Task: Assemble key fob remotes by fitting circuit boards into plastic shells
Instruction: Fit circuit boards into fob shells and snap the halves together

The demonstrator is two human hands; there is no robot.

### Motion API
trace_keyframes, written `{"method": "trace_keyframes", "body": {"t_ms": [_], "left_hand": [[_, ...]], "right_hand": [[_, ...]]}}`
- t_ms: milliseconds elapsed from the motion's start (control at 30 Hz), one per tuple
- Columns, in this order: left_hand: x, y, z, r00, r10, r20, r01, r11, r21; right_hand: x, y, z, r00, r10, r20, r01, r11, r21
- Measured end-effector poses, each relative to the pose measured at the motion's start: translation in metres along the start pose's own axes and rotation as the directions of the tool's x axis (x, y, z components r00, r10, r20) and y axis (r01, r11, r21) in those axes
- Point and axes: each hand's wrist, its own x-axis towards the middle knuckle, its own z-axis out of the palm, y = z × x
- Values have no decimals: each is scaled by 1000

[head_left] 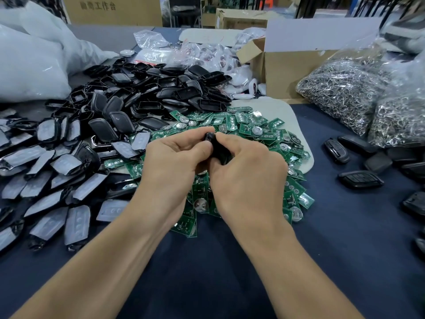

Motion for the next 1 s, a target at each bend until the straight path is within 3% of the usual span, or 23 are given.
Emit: {"method": "trace_keyframes", "body": {"t_ms": [133, 267, 367, 433, 567, 633, 700, 1000], "left_hand": [[-2, -6, 4, 996, 58, -68, -59, 998, -8], [-3, -8, 6, 991, 73, -109, -81, 994, -68], [0, -6, 1, 993, 81, -83, -88, 992, -93], [4, -3, -4, 994, 95, -47, -99, 991, -87], [9, 2, -13, 990, 104, 97, -96, 991, -88], [12, 2, -17, 984, 101, 146, -85, 990, -109], [13, 2, -20, 977, 94, 189, -70, 989, -132], [14, -1, -21, 975, 108, 196, -85, 989, -122]], "right_hand": [[-2, -5, 1, 992, -80, -97, 67, 989, -135], [-4, -4, 3, 991, -110, -81, 97, 983, -155], [-3, 1, 4, 997, -59, -53, 59, 998, -10], [2, 7, 2, 994, 94, 64, -105, 974, 200], [17, 23, -4, 880, 313, 357, -469, 686, 556], [21, 27, -6, 813, 317, 489, -581, 511, 633], [23, 29, -8, 779, 301, 549, -626, 414, 661], [17, 30, -3, 871, 290, 397, -491, 548, 677]]}}
